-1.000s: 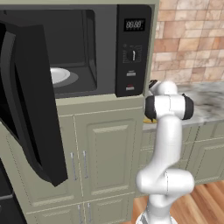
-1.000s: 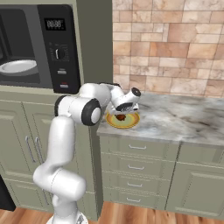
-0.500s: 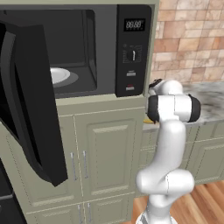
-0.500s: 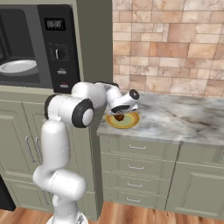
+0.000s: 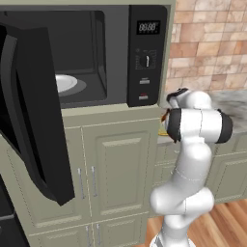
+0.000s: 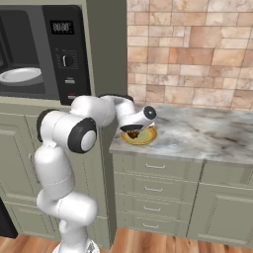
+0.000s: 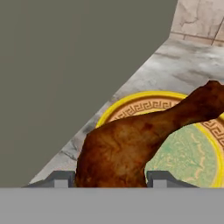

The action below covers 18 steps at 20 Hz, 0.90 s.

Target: Pick the chicken drumstick from the counter and place it in the microwave. Then turn on the microwave.

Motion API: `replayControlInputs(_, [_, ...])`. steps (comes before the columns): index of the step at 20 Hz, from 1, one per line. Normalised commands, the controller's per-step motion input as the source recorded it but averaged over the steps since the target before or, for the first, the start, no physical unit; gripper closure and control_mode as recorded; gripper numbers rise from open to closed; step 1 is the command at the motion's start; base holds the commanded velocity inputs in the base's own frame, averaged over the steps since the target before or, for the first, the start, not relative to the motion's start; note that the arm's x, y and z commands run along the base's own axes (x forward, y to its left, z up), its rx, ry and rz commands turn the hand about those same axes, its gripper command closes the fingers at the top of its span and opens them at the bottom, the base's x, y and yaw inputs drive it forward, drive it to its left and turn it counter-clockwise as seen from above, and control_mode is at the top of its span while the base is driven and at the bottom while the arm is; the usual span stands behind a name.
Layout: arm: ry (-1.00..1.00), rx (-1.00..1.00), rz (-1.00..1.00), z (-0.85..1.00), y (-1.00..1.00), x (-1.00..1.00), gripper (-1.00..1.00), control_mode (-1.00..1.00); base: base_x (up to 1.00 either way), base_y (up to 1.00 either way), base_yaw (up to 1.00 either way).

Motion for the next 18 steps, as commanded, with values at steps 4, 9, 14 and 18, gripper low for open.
replayControlInputs(4, [-0.08,0.00,0.00,0.18,0.00,-0.44,1.00,-1.00,0.00,0.00,0.00])
replayControlInputs(9, [-0.11,0.00,0.00,0.21,0.01,-0.43,1.00,-1.00,0.00,0.00,0.00])
replayControlInputs(14, [-0.10,0.00,0.01,0.27,0.06,-0.32,1.00,-1.00,0.00,0.00,0.00])
replayControlInputs(18, [-0.08,0.00,0.01,0.26,0.13,-0.29,1.00,-1.00,0.00,0.00,0.00])
